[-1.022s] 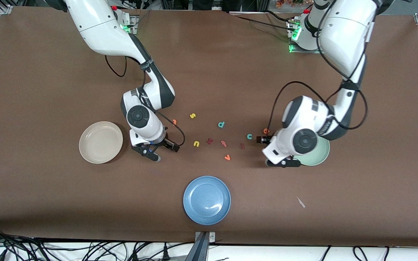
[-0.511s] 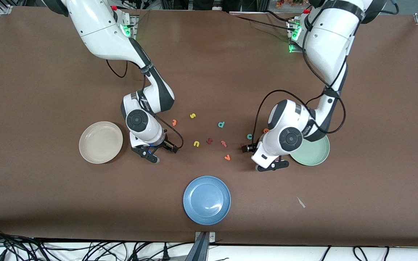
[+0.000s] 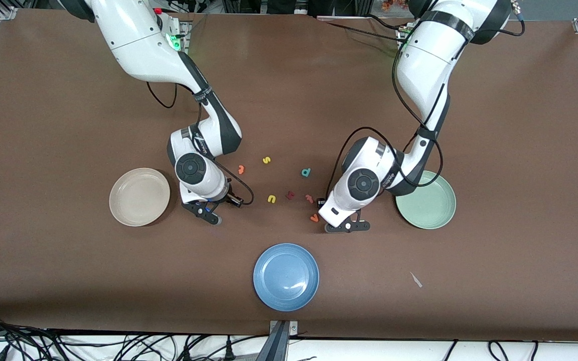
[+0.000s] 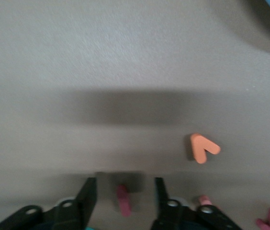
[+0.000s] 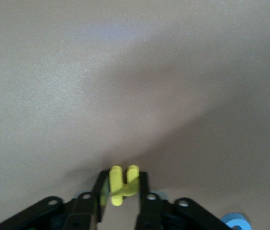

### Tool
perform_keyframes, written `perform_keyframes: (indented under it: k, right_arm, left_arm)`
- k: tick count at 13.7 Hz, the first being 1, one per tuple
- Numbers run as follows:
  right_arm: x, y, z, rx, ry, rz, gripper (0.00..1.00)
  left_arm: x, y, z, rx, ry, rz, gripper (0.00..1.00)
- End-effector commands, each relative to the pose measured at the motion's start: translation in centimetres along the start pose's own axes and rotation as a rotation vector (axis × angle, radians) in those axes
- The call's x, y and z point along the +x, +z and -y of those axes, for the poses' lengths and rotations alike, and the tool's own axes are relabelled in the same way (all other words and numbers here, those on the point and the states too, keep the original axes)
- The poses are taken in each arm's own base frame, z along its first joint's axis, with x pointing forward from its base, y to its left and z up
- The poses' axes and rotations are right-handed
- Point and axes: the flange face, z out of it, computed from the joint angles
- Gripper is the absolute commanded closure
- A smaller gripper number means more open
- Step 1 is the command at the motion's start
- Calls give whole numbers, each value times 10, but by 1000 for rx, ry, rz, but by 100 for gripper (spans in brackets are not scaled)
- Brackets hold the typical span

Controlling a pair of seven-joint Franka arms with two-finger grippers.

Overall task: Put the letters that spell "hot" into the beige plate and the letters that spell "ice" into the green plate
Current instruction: 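Grasp the u with the right gripper while the left gripper grasps the l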

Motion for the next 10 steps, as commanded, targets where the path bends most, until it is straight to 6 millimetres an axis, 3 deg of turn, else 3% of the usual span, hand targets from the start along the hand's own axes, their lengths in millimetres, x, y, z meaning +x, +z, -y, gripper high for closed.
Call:
perform_keyframes:
  k: [1,3,5,6,8,10]
  right_arm:
    - [2,-2,6,11,-10,12,88]
    - [3,-6,8,17,-10,8,99]
    - [7,-39,19,-13,-35,40,100]
    - [18,-55,14,-51,-89,78,100]
    - [31,-74,-10,-84,-315,130,100]
    - [51,-85,-51,-109,-538,137,100]
  left_arm:
    - [4,0,-1,44,22,-17,62]
    - [1,3,-2,45,23,-8,62]
    - [0,3,-3,37,18,0,62]
    - [-2,4,-3,41,19,8,62]
    - [-5,6,-3,42,10,38,62]
    - [-8,5,-3,21,-13,72,65]
